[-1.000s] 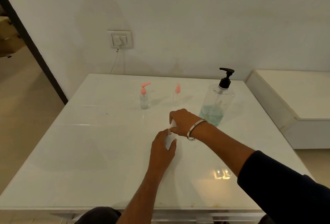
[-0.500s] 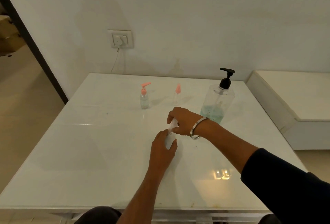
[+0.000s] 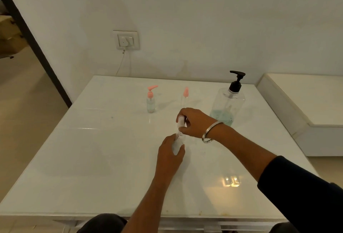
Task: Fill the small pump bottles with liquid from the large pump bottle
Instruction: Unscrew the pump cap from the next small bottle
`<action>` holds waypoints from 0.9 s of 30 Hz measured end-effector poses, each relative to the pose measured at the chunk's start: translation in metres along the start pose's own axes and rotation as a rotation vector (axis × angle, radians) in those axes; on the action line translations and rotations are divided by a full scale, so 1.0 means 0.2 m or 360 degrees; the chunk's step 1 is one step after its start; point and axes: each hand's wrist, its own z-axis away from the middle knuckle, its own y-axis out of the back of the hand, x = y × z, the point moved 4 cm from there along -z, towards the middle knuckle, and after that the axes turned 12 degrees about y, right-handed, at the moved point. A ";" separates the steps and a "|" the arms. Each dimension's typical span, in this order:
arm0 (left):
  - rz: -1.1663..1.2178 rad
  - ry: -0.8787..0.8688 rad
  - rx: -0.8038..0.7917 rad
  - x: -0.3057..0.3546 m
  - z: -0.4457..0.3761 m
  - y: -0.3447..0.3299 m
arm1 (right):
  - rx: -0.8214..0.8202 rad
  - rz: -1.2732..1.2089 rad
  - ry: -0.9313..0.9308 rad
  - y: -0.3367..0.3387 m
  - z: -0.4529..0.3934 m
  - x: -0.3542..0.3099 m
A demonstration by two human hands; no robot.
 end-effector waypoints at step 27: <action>0.0108 -0.0041 0.0059 -0.04 -0.02 -0.01 | 0.0712 -0.0424 -0.0302 0.19 0.11 0.10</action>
